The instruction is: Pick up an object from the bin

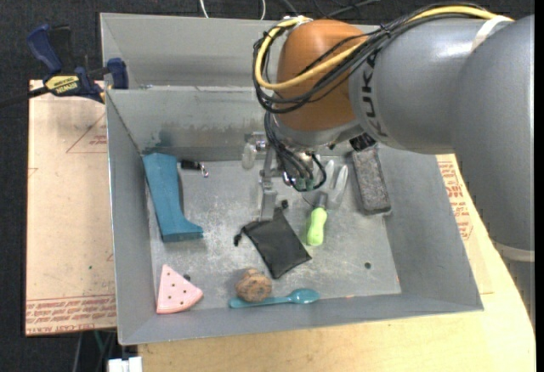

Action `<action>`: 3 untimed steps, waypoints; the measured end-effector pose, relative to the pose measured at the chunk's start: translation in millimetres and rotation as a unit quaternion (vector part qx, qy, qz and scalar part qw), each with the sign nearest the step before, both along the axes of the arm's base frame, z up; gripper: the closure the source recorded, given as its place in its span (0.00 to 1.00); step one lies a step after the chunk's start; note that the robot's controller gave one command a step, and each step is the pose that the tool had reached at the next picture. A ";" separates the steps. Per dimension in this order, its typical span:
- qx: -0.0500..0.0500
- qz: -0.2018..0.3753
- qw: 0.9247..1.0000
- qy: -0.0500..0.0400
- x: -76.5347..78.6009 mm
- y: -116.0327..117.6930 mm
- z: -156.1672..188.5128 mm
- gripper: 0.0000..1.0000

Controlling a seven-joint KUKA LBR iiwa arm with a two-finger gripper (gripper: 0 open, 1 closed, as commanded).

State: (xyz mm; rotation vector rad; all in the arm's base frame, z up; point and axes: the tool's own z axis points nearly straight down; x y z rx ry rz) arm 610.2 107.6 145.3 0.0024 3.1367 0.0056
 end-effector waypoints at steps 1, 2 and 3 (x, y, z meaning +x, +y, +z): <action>-0.001 0.022 1.000 0.002 -19.4 -19.4 15.3 0.00; -0.001 0.166 0.986 0.000 -20.1 -50.1 -49.9 0.00; 0.000 0.197 0.980 -0.006 -42.0 -59.9 -74.9 1.00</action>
Offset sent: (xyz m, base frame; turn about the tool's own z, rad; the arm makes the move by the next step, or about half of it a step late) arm -0.0234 -0.0625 -0.0753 -0.3721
